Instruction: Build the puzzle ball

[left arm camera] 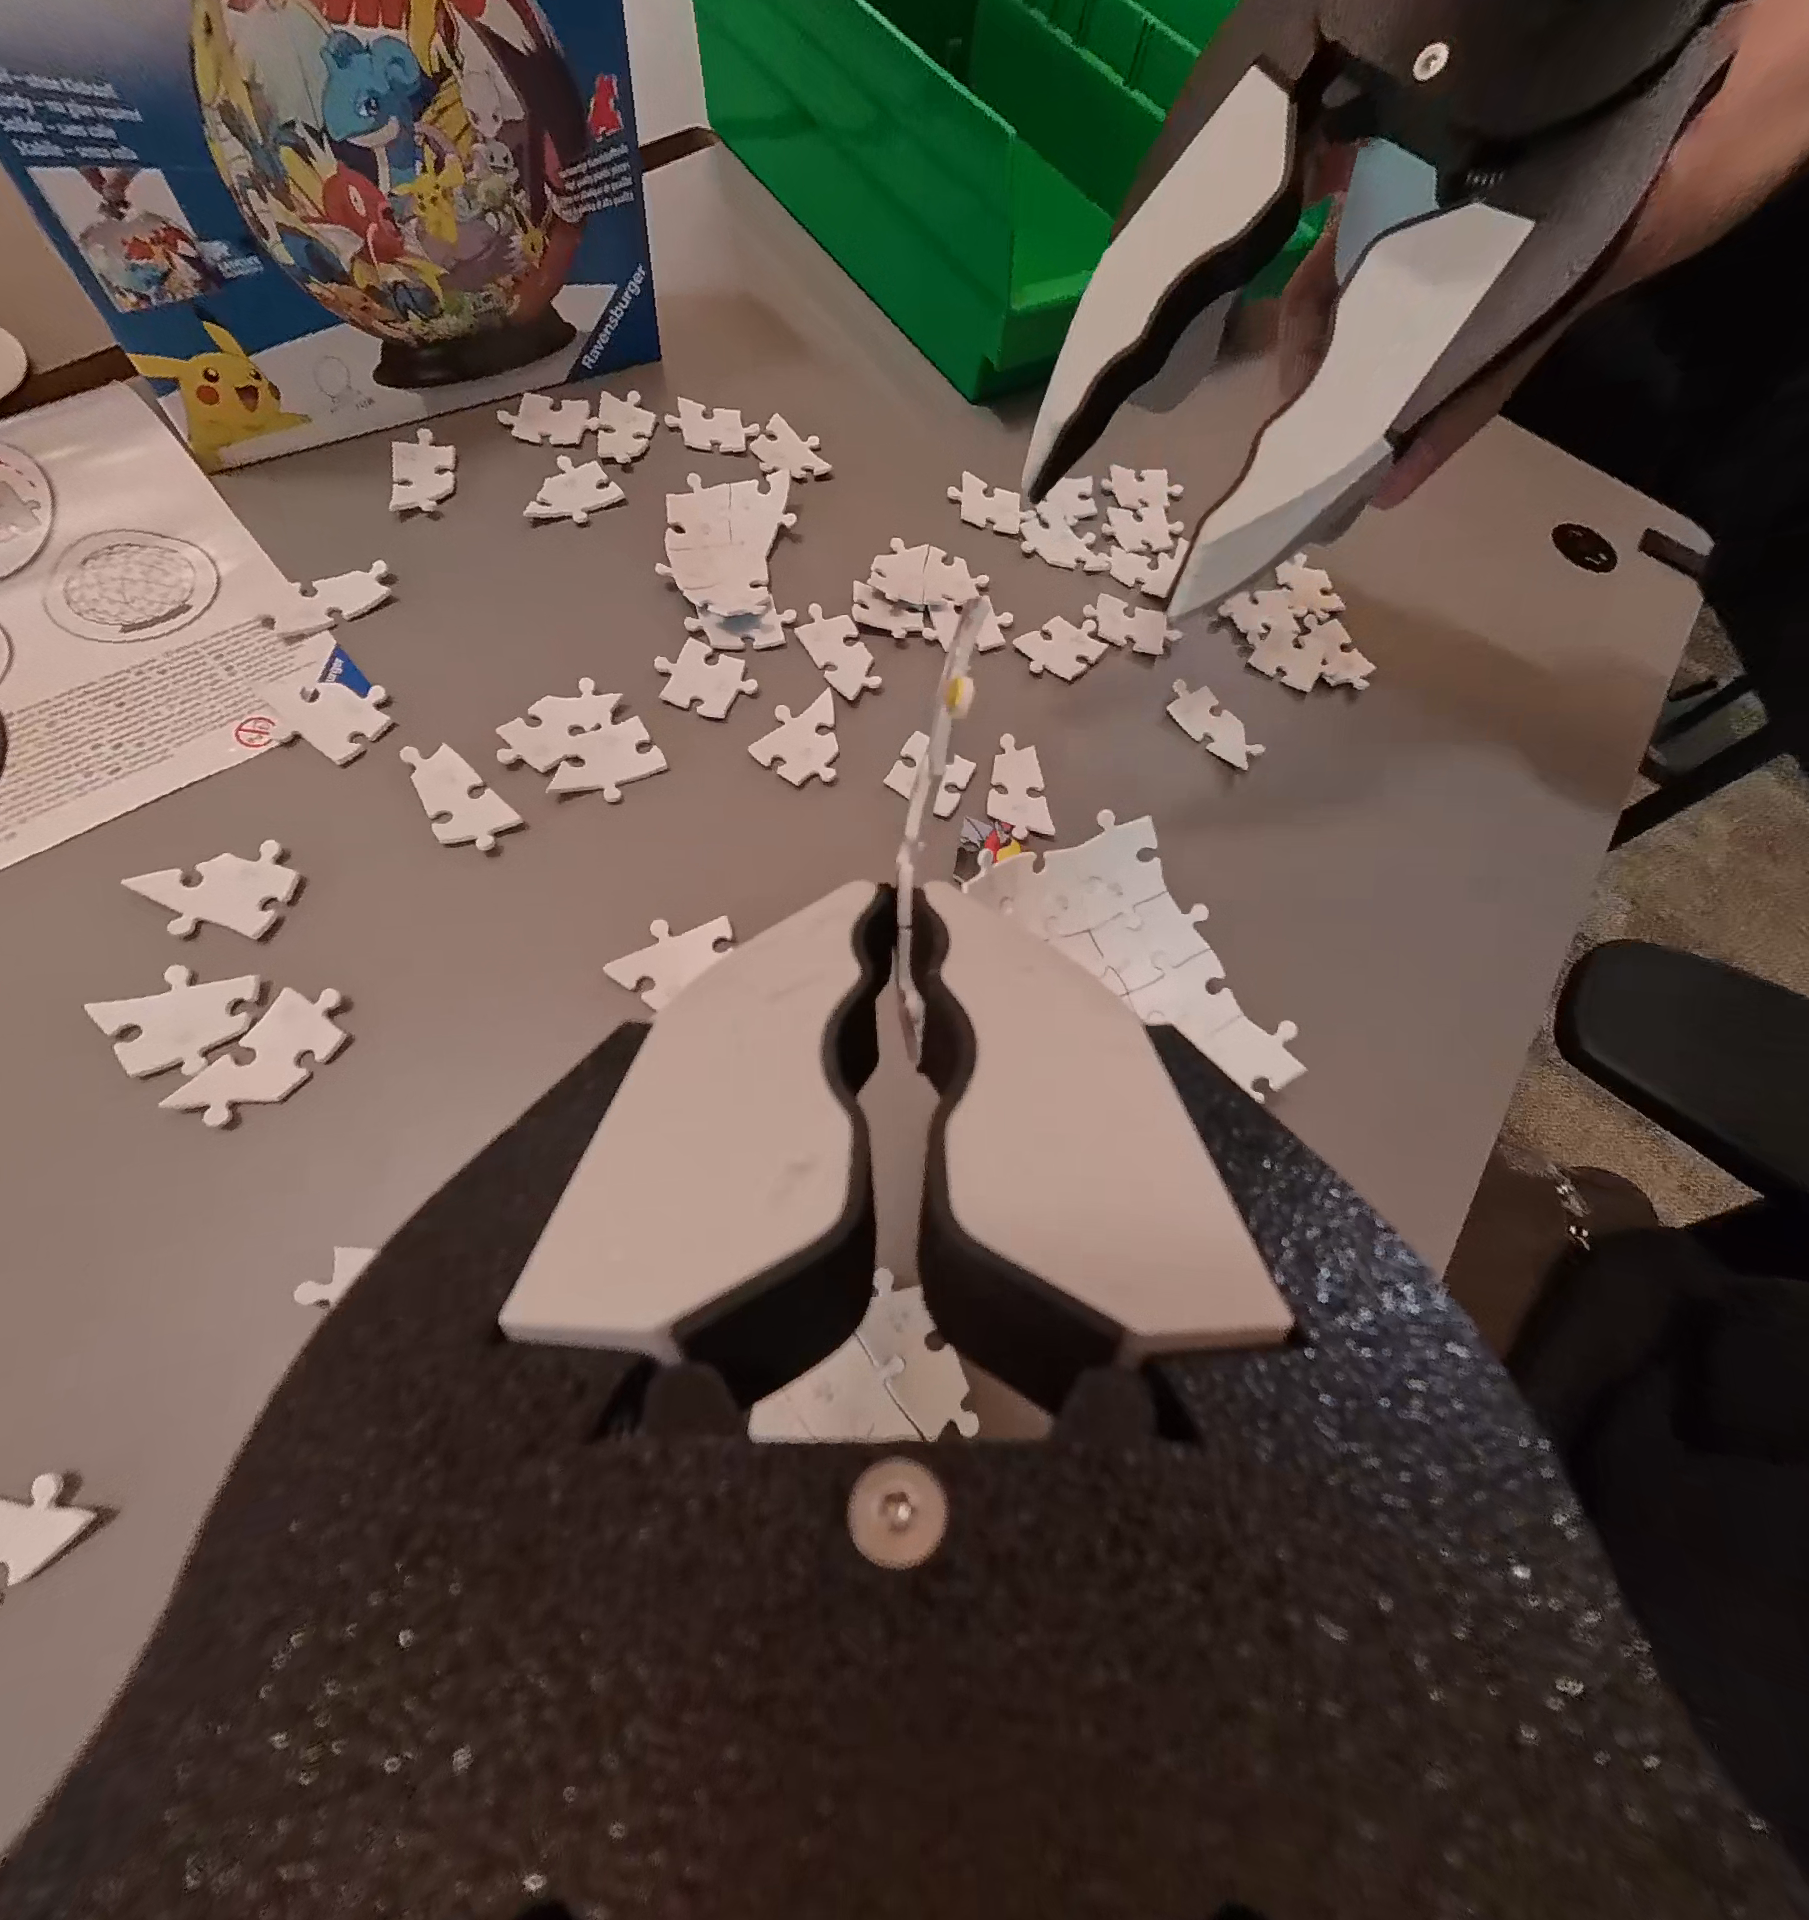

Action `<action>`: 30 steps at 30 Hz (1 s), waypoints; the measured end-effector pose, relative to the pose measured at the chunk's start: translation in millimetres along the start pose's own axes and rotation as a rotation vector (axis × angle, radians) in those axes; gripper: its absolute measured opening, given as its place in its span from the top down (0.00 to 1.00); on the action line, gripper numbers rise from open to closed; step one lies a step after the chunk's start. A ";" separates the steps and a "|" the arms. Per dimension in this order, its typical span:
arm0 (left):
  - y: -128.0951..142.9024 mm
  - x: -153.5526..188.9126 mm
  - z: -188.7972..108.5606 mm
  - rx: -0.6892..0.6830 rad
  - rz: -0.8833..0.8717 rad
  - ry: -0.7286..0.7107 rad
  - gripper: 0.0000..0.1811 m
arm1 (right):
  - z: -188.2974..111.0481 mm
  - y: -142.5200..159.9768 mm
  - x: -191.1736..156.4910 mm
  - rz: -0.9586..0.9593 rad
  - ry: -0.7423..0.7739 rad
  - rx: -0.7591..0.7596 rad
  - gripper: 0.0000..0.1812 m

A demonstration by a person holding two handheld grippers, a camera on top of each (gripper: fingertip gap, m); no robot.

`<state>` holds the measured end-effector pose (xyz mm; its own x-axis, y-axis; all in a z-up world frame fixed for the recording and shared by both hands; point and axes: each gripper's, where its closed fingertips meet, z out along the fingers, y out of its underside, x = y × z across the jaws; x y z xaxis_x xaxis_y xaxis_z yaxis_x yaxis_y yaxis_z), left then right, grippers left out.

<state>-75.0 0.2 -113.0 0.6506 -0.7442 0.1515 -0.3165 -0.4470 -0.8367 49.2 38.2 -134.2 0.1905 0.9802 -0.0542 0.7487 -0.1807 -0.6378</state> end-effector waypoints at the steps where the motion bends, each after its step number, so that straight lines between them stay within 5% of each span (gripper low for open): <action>1: 0.3 -0.7 -0.1 0.003 0.001 0.000 0.99 | 0.7 1.2 1.2 0.002 0.003 -0.009 0.71; 9: 3.6 -3.4 -1.9 0.007 -0.002 0.011 0.99 | 12.7 9.2 2.1 0.030 0.013 -0.027 0.74; 30: 0.3 9.5 9.9 0.020 0.025 0.048 0.99 | -9.9 -2.5 -25.2 0.109 0.123 0.184 0.72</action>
<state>-62.0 -2.1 -117.0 0.6086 -0.7782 0.1548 -0.3179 -0.4179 -0.8510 48.8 13.2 -123.6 0.3481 0.9364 -0.0440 0.5935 -0.2565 -0.7629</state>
